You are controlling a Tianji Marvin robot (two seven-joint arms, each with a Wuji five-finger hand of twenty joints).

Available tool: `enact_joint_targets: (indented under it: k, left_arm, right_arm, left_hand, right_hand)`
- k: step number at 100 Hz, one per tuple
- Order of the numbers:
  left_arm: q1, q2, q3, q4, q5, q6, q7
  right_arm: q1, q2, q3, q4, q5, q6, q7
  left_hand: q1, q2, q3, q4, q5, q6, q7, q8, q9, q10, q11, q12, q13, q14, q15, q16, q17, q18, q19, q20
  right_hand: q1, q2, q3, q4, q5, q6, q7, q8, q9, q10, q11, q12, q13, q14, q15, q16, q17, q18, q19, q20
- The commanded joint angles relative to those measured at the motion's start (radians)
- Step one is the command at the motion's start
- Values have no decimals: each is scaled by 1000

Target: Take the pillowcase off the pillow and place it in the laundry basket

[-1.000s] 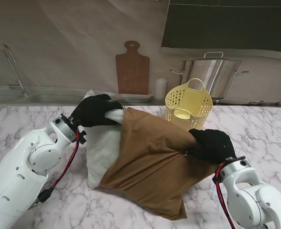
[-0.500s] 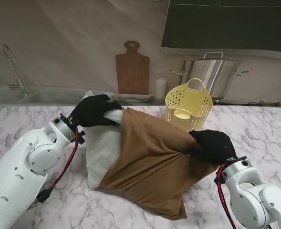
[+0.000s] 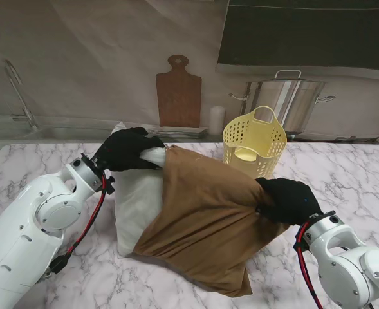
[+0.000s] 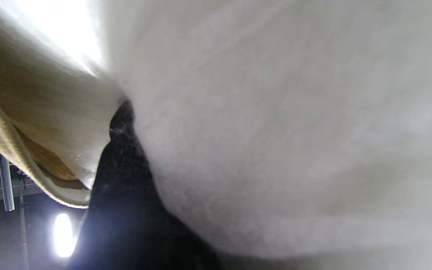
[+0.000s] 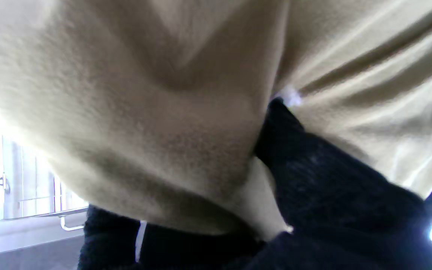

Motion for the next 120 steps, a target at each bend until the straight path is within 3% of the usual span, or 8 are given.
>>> enact_joint_targets:
  k: [1,5,13,22,43,48,87,120]
  left_arm:
    - [-8,3,-5,1,-2,10,-8]
    - [-7,3,-7,0,0,10,-8]
    - [-4,4,-14,-1,4,11,-5]
    - [2,4,-26,1,10,14,0]
    - [4,7,-34,24,17,25,-4]
    - [0,7,-29,35,14,29,-9]
    - [-15,8,-18,93,8,56,-7]
    - [-25,13,-18,141,3,72,-30]
  right_arm:
    - [3,-5,-11,26,-11,21,-17]
    - [2,-6,-13,30,-41,26,-38]
    - [-2,-9,-15,36,-87,39,-84]
    - [-17,-15,-8,37,-101,54,-130]
    - [-59,-30,19,42,-85,71,-234]
    - [-63,-35,19,49,-70,75,-265]
    - [-111,-46,40,73,-29,89,-310]
    - [-192,-60,89,72,-16,102,-378]
  left_hand:
    - [188,92,152,85,6,-64,93,30,26,-8,50,23,26,-24,45,30,2,-33,1213,22]
    - [187,92,152,85,6,-65,93,30,26,-8,50,24,27,-23,46,31,1,-33,1213,22]
    - [187,90,151,84,7,-65,93,30,27,-7,51,24,28,-23,47,31,3,-33,1214,22]
    - [188,90,152,85,8,-64,94,30,28,-6,53,24,30,-22,48,31,5,-32,1216,23]
    - [187,87,154,86,11,-63,97,32,30,-2,57,26,34,-20,54,34,9,-33,1220,24]
    - [185,86,154,86,10,-63,97,32,30,-2,58,26,34,-20,54,34,9,-33,1220,24]
    - [187,86,159,87,9,-63,97,32,30,-1,60,28,35,-20,56,34,10,-35,1221,24]
    - [186,85,160,86,10,-63,97,31,29,-1,59,27,34,-18,56,34,9,-33,1221,25]
  right_hand:
    - [140,24,60,6,121,-114,249,-70,123,-22,83,40,112,-50,97,24,75,-36,73,-13]
    - [147,49,47,-1,149,-146,334,-106,153,-13,90,50,149,-63,124,29,110,-44,98,-17]
    - [165,84,47,-11,201,-191,376,-109,157,4,108,94,175,-80,163,42,142,-35,124,-14]
    - [177,89,76,-15,242,-208,384,-65,141,7,132,172,179,-94,232,58,156,-30,150,-13]
    - [186,81,113,-17,280,-216,384,-19,127,5,160,218,186,-114,295,57,181,-30,171,-20]
    - [187,73,136,-21,308,-228,377,33,127,5,177,236,184,-117,331,45,187,-26,182,-28]
    - [190,74,207,-16,418,-274,494,288,127,6,238,377,185,-153,481,50,210,1,206,-34]
    - [192,75,214,-18,421,-270,505,326,121,5,247,390,184,-154,496,50,215,4,207,-36]
